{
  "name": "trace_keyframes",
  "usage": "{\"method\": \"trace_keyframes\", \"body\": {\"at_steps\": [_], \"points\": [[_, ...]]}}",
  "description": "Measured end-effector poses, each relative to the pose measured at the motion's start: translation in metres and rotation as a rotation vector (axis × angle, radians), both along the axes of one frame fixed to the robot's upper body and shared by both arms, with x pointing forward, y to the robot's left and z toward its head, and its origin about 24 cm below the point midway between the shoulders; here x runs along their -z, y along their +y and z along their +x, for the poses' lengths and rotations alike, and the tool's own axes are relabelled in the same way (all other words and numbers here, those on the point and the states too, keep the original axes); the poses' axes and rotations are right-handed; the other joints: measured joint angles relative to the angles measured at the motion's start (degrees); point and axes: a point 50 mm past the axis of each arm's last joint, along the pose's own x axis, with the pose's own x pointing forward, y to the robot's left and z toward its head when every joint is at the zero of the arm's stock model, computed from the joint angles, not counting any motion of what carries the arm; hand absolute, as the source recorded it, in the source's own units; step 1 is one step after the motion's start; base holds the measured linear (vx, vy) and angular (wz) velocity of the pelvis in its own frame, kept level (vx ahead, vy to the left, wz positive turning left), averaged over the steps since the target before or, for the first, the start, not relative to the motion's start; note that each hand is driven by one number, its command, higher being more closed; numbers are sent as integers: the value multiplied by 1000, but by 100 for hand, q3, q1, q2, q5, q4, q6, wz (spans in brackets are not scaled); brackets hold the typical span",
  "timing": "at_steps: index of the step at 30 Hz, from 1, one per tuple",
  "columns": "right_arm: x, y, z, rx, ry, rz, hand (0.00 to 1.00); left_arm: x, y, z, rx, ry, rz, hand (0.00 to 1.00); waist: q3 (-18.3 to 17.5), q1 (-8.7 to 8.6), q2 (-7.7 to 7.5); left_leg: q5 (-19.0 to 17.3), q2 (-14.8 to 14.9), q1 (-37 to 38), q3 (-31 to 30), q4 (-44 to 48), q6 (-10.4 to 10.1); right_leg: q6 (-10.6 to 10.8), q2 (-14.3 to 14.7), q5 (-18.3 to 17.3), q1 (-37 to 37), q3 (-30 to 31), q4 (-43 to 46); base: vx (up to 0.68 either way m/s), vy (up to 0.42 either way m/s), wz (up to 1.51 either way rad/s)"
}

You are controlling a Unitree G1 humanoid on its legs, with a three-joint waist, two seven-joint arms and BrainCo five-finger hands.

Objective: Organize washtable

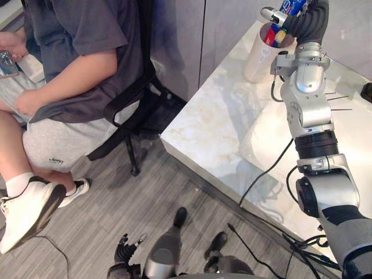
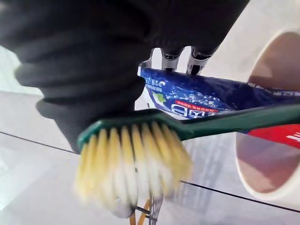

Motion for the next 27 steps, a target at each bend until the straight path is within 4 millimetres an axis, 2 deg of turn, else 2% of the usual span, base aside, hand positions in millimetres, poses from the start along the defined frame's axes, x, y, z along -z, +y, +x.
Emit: {"method": "trace_keyframes", "body": {"at_steps": [4,5,11,15,18,23,25,26,27], "points": [[0,3,-11,6,-48,-46,0,0,6,-5,3,15,18,0,-115,-123,-174,0,-1,15,7,-4,0,0,-1,0,12,2,0,3,4,-1],[-6,3,-19,23,-94,-85,0,0,8,-6,3,23,30,0,-149,-175,-226,0,-2,86,29,-19,0,1,-7,1,64,20,0,5,11,-5],[-15,-12,-41,65,-204,-114,0,5,11,-16,-6,75,33,0,-439,-290,-284,0,15,221,191,-59,0,0,-12,1,103,188,3,-12,13,-13],[-17,-24,-54,93,-248,-125,0,7,12,-19,-10,87,31,0,-470,-350,-293,6,74,370,336,-156,10,-3,19,4,136,316,13,-42,-1,-21],[-15,-29,-70,87,-302,-142,0,9,13,-25,-15,117,29,0,-578,-491,-305,9,83,378,363,-169,16,-3,26,5,128,337,12,-19,-3,-6],[-1,-57,-106,169,-360,-158,0,10,14,-30,-16,127,19,0,-818,-629,-358,8,76,409,402,-170,18,-3,20,5,145,375,3,28,-3,-2],[7,-87,-136,315,-396,-166,0,10,15,-34,-73,125,12,0,-841,-759,-364,8,62,431,419,-170,18,-2,3,5,154,391,12,-4,2,-3],[8,-95,-145,357,-403,-162,0,11,15,-37,-84,130,10,0,-853,-810,-366,8,58,438,431,-170,18,-1,-3,5,153,394,16,-28,13,-6],[13,-114,-162,449,-413,-155,0,12,15,-42,-107,139,6,0,-884,-925,-365,0,53,462,466,-172,23,0,-11,4,137,444,23,-29,18,-23]]}}
